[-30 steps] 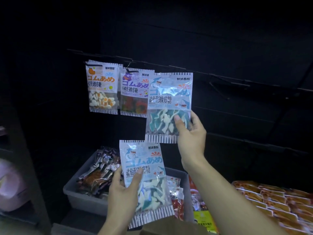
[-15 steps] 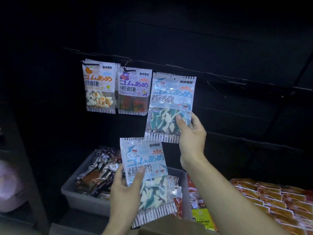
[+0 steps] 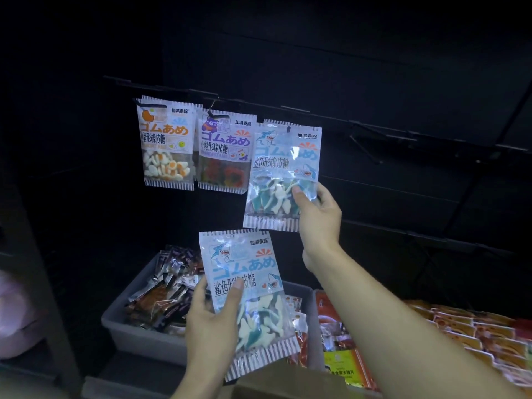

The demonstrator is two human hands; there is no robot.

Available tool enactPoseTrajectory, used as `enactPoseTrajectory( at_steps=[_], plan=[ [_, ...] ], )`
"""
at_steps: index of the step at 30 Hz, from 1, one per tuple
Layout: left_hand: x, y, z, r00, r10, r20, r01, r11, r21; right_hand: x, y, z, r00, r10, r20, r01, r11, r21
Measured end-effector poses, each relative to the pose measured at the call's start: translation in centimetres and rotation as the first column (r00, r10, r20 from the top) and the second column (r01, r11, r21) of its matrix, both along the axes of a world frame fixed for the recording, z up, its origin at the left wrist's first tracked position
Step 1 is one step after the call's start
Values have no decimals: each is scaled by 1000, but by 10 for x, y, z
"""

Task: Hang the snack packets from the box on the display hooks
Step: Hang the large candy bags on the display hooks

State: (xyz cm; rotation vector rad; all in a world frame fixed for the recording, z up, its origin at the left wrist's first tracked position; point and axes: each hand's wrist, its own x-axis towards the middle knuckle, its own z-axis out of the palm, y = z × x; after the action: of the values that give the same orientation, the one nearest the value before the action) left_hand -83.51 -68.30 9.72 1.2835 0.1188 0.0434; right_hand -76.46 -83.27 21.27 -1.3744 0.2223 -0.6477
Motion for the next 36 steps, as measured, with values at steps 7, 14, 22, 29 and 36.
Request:
enactPoseTrajectory(
  at_steps=[7, 14, 22, 29, 36],
  plan=[
    [4, 4, 0, 1000, -5, 5, 5, 1000, -5, 67, -28, 20, 986, -49, -160, 50, 999, 1],
    [9, 11, -1, 1000, 0, 2, 0, 1000, 11, 73, -49, 0, 967, -38, -252, 37, 999, -8],
    [3, 12, -5, 1000, -21, 19, 21, 1000, 12, -47, -10, -101, 936, 149, -320, -159, 987, -6],
    [-7, 7, -7, 999, -26, 29, 26, 1000, 5, -99, 4, -113, 904, 300, -303, -304, 952, 36],
    [-6, 4, -14, 999, -21, 49, 19, 999, 38, -102, 2, -121, 871, 335, -361, -347, 937, 31]
  ],
)
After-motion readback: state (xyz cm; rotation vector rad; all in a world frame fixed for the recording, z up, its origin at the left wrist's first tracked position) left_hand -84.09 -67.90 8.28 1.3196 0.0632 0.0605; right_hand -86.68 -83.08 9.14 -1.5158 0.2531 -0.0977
